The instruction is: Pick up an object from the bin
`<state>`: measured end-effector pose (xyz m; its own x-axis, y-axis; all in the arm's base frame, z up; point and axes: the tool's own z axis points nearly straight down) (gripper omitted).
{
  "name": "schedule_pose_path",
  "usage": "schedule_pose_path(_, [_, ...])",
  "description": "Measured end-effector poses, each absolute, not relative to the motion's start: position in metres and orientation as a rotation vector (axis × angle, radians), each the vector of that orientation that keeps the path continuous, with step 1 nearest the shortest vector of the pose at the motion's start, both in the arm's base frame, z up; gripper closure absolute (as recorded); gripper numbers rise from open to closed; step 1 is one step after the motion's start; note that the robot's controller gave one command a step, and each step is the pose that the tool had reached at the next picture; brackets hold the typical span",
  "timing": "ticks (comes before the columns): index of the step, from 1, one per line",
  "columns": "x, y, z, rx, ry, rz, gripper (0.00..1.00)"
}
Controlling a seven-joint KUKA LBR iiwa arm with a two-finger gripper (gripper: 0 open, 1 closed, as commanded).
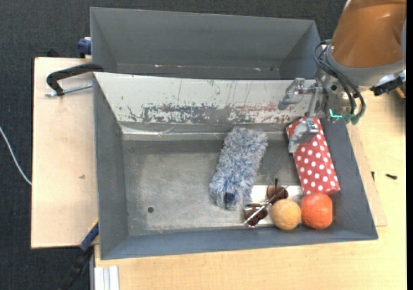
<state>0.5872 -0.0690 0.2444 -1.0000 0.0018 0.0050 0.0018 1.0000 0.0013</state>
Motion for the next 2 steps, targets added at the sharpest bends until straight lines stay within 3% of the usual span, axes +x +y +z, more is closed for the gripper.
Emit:
schedule_pose_path(1, [0.589, -0.069, 0.249, 0.0, -3.146, 0.0, 0.0])
schedule_pose_path(2, [0.587, -0.047, 0.211, 0.143, -3.145, 0.001, 0.0])
